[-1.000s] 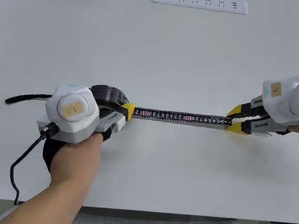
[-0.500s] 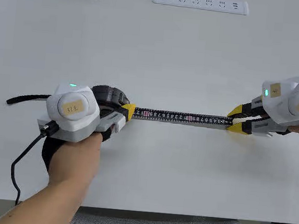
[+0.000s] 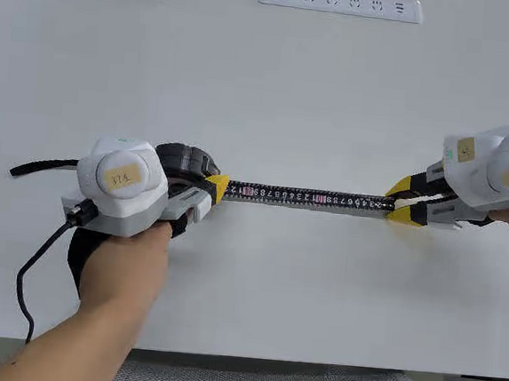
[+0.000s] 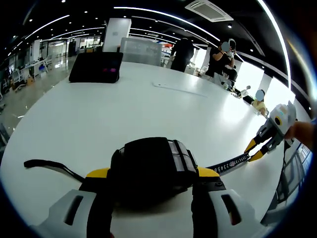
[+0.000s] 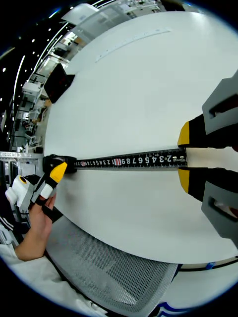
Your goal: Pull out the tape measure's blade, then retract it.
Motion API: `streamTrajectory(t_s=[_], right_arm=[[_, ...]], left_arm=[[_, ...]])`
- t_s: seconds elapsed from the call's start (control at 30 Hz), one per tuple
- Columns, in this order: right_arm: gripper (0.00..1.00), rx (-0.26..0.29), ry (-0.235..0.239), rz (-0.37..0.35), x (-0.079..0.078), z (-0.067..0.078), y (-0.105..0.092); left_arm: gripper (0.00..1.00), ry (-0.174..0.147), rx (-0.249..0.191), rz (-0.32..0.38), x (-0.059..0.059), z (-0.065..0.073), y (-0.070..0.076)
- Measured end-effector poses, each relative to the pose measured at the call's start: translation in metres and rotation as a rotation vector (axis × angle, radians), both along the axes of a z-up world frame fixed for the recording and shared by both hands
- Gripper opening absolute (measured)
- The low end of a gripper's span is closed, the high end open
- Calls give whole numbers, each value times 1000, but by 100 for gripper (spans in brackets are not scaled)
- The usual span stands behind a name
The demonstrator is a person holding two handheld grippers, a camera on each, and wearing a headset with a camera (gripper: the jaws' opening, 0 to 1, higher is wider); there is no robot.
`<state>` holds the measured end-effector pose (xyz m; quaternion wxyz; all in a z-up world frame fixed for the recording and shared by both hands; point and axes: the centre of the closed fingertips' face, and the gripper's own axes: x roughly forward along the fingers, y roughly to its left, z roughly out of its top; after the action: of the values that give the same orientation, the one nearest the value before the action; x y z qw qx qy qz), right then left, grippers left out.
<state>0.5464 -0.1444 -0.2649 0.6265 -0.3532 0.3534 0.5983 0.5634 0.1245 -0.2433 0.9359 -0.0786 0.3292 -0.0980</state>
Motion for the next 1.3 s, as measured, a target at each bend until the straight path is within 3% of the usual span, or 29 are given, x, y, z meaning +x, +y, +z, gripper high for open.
streamTrajectory(t_s=[0.67, 1.3], right_arm=[[10, 15, -6, 14, 2, 1, 13], [10, 47, 0, 34, 6, 2, 40]], left_arm=[[60, 7, -13, -2, -1, -1, 0], [60, 14, -17, -1, 1, -1, 1]])
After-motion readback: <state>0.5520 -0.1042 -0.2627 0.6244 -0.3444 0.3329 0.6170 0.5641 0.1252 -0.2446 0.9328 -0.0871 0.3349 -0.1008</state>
